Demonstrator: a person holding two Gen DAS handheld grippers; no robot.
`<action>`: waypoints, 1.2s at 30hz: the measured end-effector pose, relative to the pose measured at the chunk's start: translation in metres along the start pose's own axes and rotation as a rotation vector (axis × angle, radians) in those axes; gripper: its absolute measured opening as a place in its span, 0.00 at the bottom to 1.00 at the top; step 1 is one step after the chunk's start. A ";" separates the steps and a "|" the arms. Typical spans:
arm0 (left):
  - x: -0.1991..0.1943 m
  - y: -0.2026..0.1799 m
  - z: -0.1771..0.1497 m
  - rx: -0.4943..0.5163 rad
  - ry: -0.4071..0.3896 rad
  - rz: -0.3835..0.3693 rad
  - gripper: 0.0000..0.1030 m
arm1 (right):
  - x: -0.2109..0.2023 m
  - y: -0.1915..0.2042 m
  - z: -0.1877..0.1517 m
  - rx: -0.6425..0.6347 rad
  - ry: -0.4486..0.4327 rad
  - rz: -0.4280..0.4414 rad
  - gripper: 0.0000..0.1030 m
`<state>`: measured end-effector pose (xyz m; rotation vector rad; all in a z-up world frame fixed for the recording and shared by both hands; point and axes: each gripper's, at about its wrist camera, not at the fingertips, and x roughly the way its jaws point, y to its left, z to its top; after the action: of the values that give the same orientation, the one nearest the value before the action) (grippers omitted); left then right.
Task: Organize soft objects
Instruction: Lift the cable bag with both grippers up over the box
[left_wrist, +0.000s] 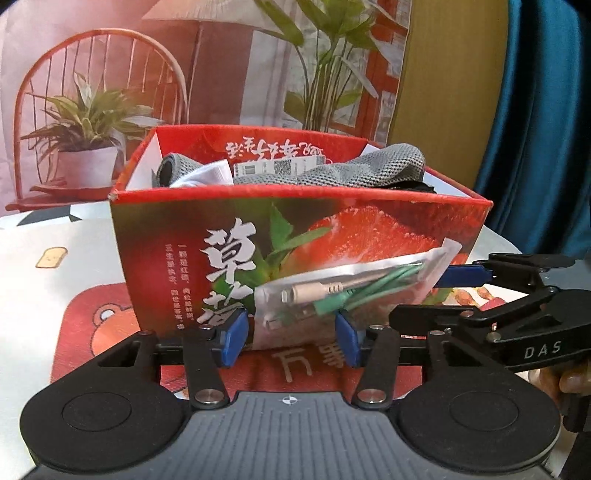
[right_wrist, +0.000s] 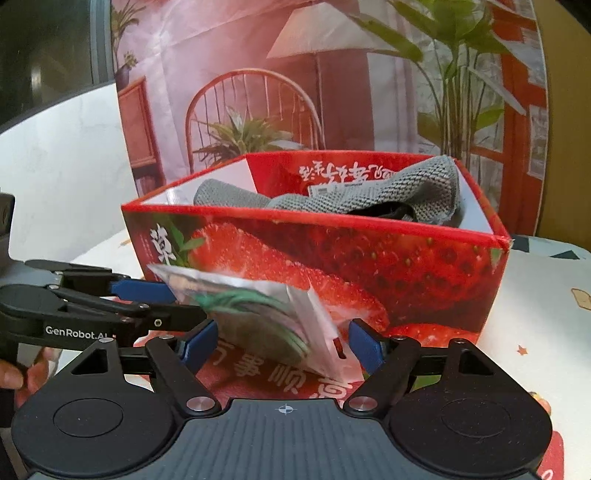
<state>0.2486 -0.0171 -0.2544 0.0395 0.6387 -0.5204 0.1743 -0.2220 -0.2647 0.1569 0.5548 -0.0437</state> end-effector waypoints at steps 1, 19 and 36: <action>0.002 0.000 0.000 -0.001 0.002 -0.004 0.53 | 0.002 -0.001 -0.001 -0.001 0.007 0.010 0.72; -0.010 -0.007 0.007 -0.016 -0.053 -0.037 0.50 | 0.003 0.006 -0.007 -0.059 -0.007 -0.031 0.28; -0.057 -0.032 0.031 0.024 -0.149 -0.028 0.50 | -0.042 0.012 0.021 -0.043 -0.113 -0.018 0.28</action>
<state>0.2119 -0.0253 -0.1930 0.0145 0.4878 -0.5522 0.1501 -0.2135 -0.2234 0.1067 0.4445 -0.0581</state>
